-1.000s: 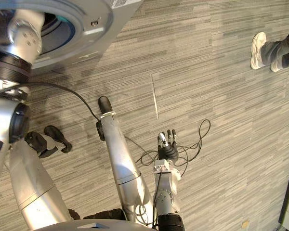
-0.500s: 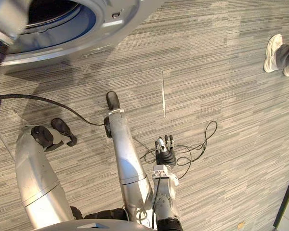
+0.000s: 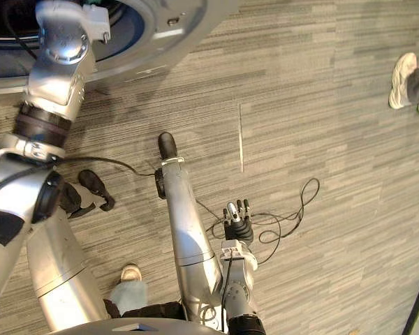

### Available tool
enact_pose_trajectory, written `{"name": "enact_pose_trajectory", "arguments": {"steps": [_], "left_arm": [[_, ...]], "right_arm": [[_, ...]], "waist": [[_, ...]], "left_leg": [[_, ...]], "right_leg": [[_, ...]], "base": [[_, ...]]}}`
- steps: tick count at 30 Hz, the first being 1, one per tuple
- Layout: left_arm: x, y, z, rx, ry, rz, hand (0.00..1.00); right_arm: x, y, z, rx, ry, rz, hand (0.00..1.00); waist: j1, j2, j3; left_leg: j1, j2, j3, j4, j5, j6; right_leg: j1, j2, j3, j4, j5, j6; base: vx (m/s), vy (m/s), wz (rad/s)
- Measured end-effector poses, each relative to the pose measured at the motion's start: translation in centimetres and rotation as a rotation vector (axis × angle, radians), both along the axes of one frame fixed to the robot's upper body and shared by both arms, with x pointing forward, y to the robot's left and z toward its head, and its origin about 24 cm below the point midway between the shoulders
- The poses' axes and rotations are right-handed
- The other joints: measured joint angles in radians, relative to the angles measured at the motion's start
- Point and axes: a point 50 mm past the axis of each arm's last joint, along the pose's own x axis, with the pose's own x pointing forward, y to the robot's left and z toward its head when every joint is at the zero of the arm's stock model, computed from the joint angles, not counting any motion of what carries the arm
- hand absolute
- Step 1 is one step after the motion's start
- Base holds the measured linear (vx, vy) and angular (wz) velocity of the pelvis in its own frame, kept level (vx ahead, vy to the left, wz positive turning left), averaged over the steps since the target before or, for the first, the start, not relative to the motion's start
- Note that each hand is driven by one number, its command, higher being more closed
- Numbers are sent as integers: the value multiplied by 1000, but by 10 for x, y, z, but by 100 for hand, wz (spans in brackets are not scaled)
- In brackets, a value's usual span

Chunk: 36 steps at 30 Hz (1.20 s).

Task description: Pick up the laundry basket with both hands and put the clothes into the washing machine.

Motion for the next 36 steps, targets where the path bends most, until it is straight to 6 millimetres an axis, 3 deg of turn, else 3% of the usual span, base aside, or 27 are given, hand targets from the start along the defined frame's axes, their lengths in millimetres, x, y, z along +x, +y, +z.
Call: {"name": "enact_pose_trajectory", "arguments": {"steps": [3,7,10,12,14,16,17,20,21,23,24,26,28,30,32,36], "left_arm": [[0,-7,-17,-293,30,-190,0],[-7,-6,-37,-153,1,-156,0],[-11,9,-58,-88,7,-103,0],[-13,14,-82,-90,46,-99,0],[-15,21,-116,-137,130,-82,0],[-22,23,-166,-181,266,-65,0],[-25,23,-178,-187,299,-61,0],[-49,25,-248,-100,489,-35,0],[-54,25,-260,-66,525,-26,0],[-79,24,-317,128,730,-12,0],[-86,24,-332,179,786,-18,0],[-121,34,-386,333,1024,-16,0],[-153,44,-423,373,1210,0,0],[-174,55,-441,369,1320,31,0],[-207,67,-463,332,1461,52,0],[-243,70,-480,295,1575,46,0]], "right_arm": [[2,-2,-2,-7,26,1,0],[4,-5,1,-23,15,29,0],[4,-10,2,-44,13,37,0],[4,-11,3,-45,12,34,0],[4,-10,2,-46,13,37,0],[4,-10,2,-52,17,39,0],[4,-10,1,-52,19,39,0],[1,-10,-8,-50,62,41,0],[-1,-11,-12,-50,80,44,0],[-14,-26,-36,-48,197,-11,0],[-19,-30,-42,-48,232,-26,0],[-41,-41,-69,-57,392,-60,0],[-60,-46,-87,-57,515,-71,0],[-74,-47,-98,-67,602,-56,0],[-93,-45,-110,-83,703,-17,0],[-115,-42,-122,-128,816,57,0]], "waist": [[7,0,0],[24,0,0],[40,0,0],[47,0,0],[57,1,0],[73,2,-1],[75,2,-1],[104,12,-6],[109,15,-7],[132,60,-35],[133,71,-41],[144,114,-92],[148,139,-147],[159,155,-185],[157,164,-268],[163,155,-363]], "left_leg": [[6,-18,-19,-10,15,-3],[44,-32,-28,-9,19,-12],[73,-33,-36,-21,24,-23],[95,-44,-39,-43,31,-27],[128,-49,-43,-66,42,-38],[185,-67,-55,-115,60,-53],[203,-72,-55,-132,68,-54],[335,-105,-54,-244,106,-72],[363,-112,-54,-269,114,-76],[465,-135,-62,-366,147,-87],[496,-145,-60,-396,155,-87],[616,-171,-54,-506,190,-95],[702,-184,-41,-598,218,-96],[808,-191,-27,-699,247,-93],[918,-202,-26,-841,293,-97],[1079,-212,-6,-1058,372,-108]], "right_leg": [[17,-21,-19,8,-11,-10],[45,-34,-28,41,-33,-25],[72,-35,-37,42,-40,-34],[92,-43,-41,34,-50,-44],[126,-51,-51,24,-54,-51],[187,-68,-70,-3,-55,-60],[204,-75,-74,-11,-58,-64],[332,-106,-94,-79,-61,-86],[359,-111,-95,-93,-63,-88],[468,-133,-123,-164,-66,-94],[498,-141,-127,-183,-62,-100],[612,-161,-139,-264,-53,-103],[693,-171,-149,-335,-42,-102],[793,-174,-156,-419,-25,-94],[906,-191,-194,-541,-4,-98],[1076,-227,-290,-704,37,-93]], "base": [[-38,17,33],[-35,-1,17],[-52,-21,7],[-37,-22,17],[-15,-27,18],[-5,-36,27],[16,-51,42],[49,-86,34],[69,-96,38],[86,-91,39],[113,-75,37],[136,-64,27],[153,-48,16],[168,-40,8],[185,-9,18],[159,2,28]]}}
